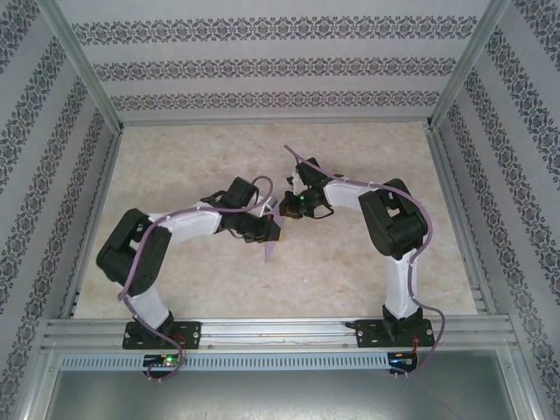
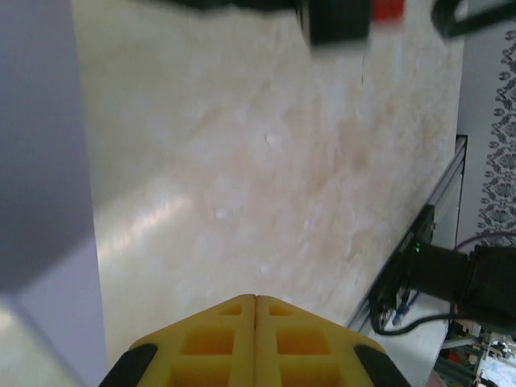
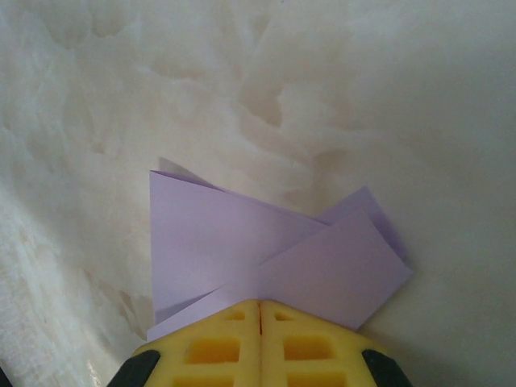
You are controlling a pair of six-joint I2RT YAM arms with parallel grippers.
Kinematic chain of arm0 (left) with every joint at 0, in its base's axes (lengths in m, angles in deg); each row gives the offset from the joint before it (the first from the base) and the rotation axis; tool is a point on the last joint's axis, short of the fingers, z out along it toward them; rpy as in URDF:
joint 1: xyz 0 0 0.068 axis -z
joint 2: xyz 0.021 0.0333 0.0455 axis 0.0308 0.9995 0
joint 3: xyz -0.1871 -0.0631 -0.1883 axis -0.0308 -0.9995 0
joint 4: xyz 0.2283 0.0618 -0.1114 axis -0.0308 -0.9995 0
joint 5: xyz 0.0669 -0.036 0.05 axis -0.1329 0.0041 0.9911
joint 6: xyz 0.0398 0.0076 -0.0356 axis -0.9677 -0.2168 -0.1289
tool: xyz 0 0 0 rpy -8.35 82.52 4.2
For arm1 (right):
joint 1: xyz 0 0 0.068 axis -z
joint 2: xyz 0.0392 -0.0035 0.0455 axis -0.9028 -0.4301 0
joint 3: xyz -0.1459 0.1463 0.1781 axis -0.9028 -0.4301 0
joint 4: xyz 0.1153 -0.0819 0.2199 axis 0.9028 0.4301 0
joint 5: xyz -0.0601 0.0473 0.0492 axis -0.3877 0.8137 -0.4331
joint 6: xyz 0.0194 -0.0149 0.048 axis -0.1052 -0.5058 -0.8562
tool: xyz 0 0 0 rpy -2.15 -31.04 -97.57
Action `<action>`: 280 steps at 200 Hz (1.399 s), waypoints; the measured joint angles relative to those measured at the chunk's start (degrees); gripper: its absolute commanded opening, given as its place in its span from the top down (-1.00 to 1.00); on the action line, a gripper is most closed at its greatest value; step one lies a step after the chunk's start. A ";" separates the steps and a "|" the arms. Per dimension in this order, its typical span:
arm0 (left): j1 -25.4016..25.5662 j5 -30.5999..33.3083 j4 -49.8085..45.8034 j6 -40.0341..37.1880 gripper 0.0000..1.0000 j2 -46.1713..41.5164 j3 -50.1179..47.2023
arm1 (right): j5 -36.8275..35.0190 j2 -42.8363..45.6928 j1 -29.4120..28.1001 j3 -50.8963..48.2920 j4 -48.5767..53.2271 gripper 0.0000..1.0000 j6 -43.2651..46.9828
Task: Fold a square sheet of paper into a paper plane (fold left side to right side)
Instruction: Fold the wing for the fifth time at the center of the table.
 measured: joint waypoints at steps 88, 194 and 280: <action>-1.22 4.81 2.10 -0.39 0.93 8.79 1.20 | 0.00 0.39 0.02 0.35 0.50 1.00 -0.20; -1.22 4.50 7.58 0.31 0.94 7.30 -2.54 | -0.50 0.04 2.51 3.98 2.60 1.00 0.17; -1.22 3.26 4.57 0.76 0.94 8.22 3.56 | -0.33 -1.92 2.69 4.00 2.23 1.00 0.22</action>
